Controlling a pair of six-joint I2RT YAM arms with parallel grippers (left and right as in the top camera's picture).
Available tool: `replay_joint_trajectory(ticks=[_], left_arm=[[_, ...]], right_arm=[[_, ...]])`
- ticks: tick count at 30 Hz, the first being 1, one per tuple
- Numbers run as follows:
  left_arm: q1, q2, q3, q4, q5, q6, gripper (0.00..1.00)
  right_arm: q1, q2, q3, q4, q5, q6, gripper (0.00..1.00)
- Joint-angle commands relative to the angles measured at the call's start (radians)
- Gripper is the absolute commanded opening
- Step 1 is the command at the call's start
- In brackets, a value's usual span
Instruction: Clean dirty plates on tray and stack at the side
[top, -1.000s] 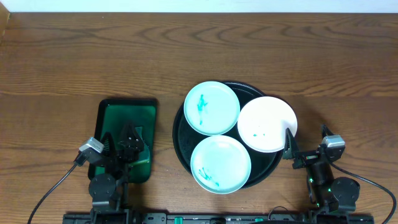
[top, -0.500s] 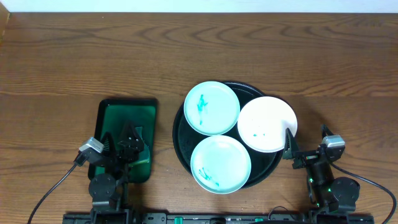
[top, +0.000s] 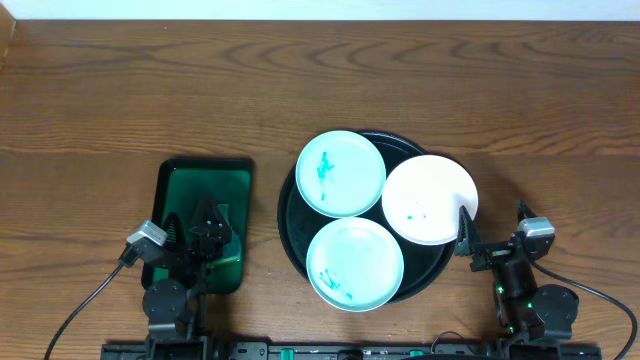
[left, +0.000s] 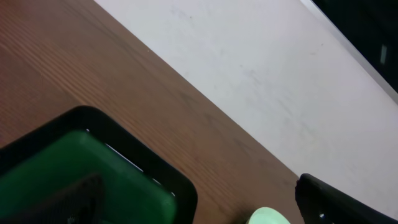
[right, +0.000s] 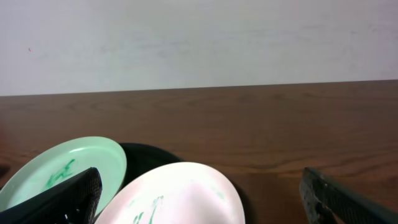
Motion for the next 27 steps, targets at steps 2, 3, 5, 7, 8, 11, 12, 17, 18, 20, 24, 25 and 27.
replay_joint_trajectory(ticks=[2,3,5,7,8,11,12,17,18,20,24,25,27], left_arm=[[-0.003,-0.006,-0.012,-0.045,-0.012,0.197,0.98],[-0.003,-0.006,-0.012,-0.050,-0.006,0.269,0.98],[-0.003,-0.006,-0.012,-0.055,-0.007,0.345,0.98],[-0.003,-0.006,-0.010,-0.052,-0.008,0.405,0.98],[-0.003,-0.006,-0.007,-0.054,-0.008,0.425,0.98],[-0.003,-0.001,0.009,-0.057,-0.008,0.460,0.98],[-0.003,0.005,0.018,-0.057,-0.008,0.470,0.98],[-0.003,0.081,0.080,-0.061,-0.010,0.524,0.98],[-0.003,0.107,0.099,-0.068,-0.011,0.537,0.98],[-0.003,0.167,0.141,-0.086,-0.012,0.552,0.98],[-0.003,0.327,0.239,-0.108,-0.011,0.551,0.98],[-0.003,0.378,0.275,-0.117,-0.011,0.551,0.98],[-0.003,0.468,0.348,-0.158,-0.011,0.551,0.98]], right_arm=[[-0.011,-0.002,-0.001,-0.006,0.003,-0.011,0.99],[-0.011,-0.002,-0.001,-0.006,0.003,-0.011,0.99],[-0.011,-0.002,-0.001,-0.006,0.003,-0.011,0.99],[-0.011,-0.002,-0.001,-0.006,0.003,-0.011,0.99],[-0.011,-0.002,-0.001,-0.006,0.003,-0.011,0.99],[-0.011,-0.002,-0.001,-0.006,0.003,-0.011,0.99],[-0.011,-0.002,-0.001,-0.006,0.003,-0.011,0.99],[-0.011,-0.002,-0.001,-0.006,0.003,-0.011,0.99],[-0.011,-0.002,-0.001,-0.006,0.003,-0.011,0.99],[-0.011,-0.002,-0.001,-0.006,0.003,-0.011,0.99],[-0.011,-0.002,-0.001,-0.006,0.003,-0.011,0.99],[-0.011,-0.002,-0.001,-0.006,0.003,-0.011,0.99],[-0.011,-0.002,-0.001,-0.006,0.003,-0.011,0.99]])
